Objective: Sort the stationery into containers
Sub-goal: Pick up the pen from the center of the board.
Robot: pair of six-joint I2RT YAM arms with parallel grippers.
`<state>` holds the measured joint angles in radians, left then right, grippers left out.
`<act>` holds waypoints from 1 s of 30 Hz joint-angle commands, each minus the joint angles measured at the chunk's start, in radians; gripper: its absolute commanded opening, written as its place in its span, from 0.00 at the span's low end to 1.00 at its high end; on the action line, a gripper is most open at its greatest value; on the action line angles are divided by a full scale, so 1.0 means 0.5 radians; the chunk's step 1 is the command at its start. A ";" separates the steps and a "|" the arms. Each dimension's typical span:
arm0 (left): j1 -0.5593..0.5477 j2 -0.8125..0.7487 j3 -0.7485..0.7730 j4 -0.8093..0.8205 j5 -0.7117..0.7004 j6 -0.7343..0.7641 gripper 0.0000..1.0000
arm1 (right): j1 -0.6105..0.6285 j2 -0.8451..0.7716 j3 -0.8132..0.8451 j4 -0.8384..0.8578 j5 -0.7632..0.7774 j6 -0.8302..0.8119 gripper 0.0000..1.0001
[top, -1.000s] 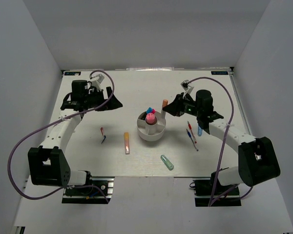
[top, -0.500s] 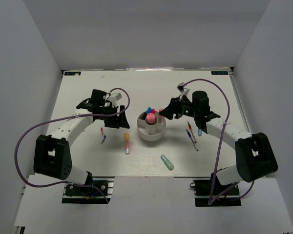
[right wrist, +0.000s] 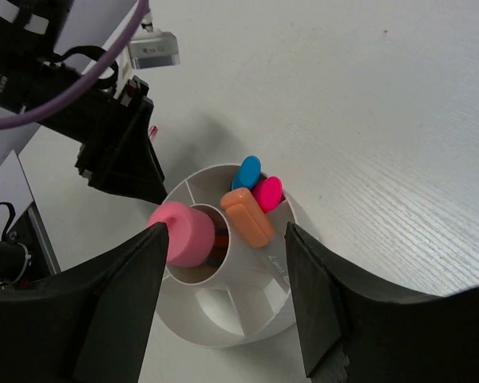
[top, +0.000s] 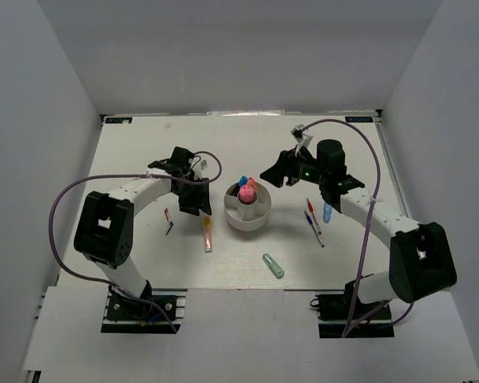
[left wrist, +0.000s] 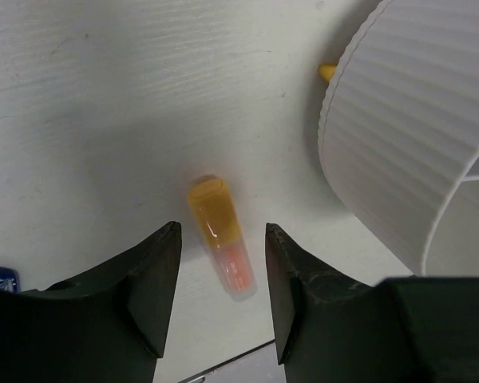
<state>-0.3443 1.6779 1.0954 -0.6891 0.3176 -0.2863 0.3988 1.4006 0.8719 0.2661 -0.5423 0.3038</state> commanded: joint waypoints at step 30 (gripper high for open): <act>-0.253 0.129 -0.003 -0.045 -0.338 -0.204 0.45 | -0.181 -0.175 0.247 -0.198 0.100 -0.062 0.66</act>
<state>-0.4671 1.7767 1.1027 -0.7147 0.1307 -0.3698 0.3161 1.3373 0.9466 0.1638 -0.4965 0.2882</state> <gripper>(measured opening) 0.459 0.662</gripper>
